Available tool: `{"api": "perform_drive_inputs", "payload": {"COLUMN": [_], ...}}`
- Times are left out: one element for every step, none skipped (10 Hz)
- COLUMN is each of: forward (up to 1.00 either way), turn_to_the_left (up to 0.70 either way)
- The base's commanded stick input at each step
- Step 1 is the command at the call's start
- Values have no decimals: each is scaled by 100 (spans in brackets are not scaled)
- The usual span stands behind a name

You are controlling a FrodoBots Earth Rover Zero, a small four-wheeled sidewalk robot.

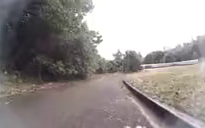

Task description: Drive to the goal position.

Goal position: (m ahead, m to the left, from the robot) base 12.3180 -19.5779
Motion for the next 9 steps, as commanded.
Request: {"api": "perform_drive_inputs", "payload": {"forward": [70,70,70,70,62,52,45,45,45], "turn_to_the_left": [0,0,0,0,0,0,0,0,0]}}
